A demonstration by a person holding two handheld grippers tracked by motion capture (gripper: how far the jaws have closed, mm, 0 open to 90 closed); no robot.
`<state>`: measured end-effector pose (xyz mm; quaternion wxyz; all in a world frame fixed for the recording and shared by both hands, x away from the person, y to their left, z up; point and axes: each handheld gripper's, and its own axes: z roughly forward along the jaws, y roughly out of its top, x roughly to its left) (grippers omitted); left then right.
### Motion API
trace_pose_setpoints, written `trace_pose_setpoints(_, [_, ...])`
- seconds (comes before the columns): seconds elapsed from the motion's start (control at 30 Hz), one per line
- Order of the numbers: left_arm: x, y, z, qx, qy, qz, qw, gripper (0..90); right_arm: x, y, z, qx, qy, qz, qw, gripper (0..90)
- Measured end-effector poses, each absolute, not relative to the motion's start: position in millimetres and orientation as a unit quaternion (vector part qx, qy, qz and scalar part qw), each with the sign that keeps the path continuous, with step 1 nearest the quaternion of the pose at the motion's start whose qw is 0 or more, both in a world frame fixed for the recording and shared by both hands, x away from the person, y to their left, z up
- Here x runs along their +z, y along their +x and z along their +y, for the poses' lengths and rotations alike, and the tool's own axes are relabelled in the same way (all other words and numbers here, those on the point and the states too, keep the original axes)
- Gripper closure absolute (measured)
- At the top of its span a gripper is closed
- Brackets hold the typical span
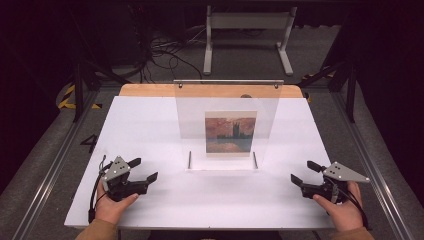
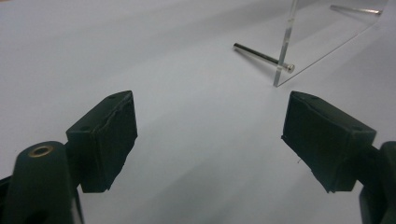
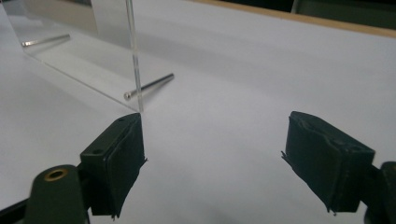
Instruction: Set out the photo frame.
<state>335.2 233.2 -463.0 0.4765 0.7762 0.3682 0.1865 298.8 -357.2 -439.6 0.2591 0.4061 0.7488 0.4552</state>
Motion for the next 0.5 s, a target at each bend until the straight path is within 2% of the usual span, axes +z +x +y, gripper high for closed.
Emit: trace_pose_setpoints(0.5, [-464.0,336.2,227.0,0.195,0.784,0.36,0.467,17.5,-449.2,299.9,-351.5,0.447,0.406,0.753,0.261,19.2])
